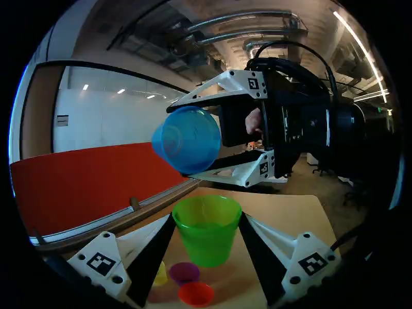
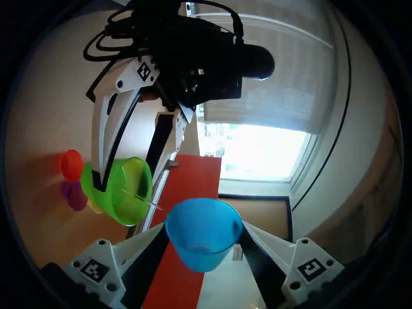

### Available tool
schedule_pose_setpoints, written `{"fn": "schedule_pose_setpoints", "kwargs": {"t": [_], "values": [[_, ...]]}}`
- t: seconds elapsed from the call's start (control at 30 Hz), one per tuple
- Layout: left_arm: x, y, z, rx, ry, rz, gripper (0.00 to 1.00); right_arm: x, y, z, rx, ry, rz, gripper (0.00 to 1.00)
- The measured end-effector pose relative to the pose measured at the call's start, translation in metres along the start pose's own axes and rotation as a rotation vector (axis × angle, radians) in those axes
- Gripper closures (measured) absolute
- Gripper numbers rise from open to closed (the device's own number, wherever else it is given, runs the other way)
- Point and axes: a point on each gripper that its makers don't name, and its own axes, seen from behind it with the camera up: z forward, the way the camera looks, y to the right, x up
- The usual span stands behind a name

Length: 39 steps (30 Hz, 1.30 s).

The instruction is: Pour water

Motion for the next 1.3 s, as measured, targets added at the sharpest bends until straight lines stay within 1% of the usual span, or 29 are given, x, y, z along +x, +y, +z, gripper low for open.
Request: {"fn": "schedule_pose_setpoints", "kwargs": {"t": [0.37, 0.47, 0.77, 0.87, 0.97, 1.17, 1.3], "values": [[0.002, 0.0, 0.001, 0.002, 0.001, 0.001, 0.13, 0.001, 0.001, -0.003, -0.001, 0.006, 0.026, 0.09], [0.002, 0.0, 0.0, 0.004, 0.0, 0.002, 0.13, 0.001, 0.001, -0.004, -0.004, 0.008, 0.043, 0.09], [0.001, -0.002, -0.002, 0.009, -0.002, 0.004, 0.13, 0.003, 0.001, -0.006, -0.014, 0.03, 0.161, 0.09], [0.002, -0.003, -0.004, 0.013, -0.002, 0.005, 0.13, 0.002, 0.001, -0.007, -0.022, 0.032, 0.223, 0.09], [0.003, -0.003, -0.005, 0.015, -0.002, 0.004, 0.13, 0.0, -0.001, -0.007, -0.025, 0.034, 0.3, 0.09], [0.002, -0.003, -0.008, 0.014, -0.004, 0.01, 0.13, -0.004, -0.003, -0.009, -0.046, 0.037, 0.466, 0.09], [0.001, -0.004, -0.008, 0.018, -0.007, 0.01, 0.13, -0.004, -0.005, -0.011, -0.051, 0.051, 0.588, 0.09]]}}
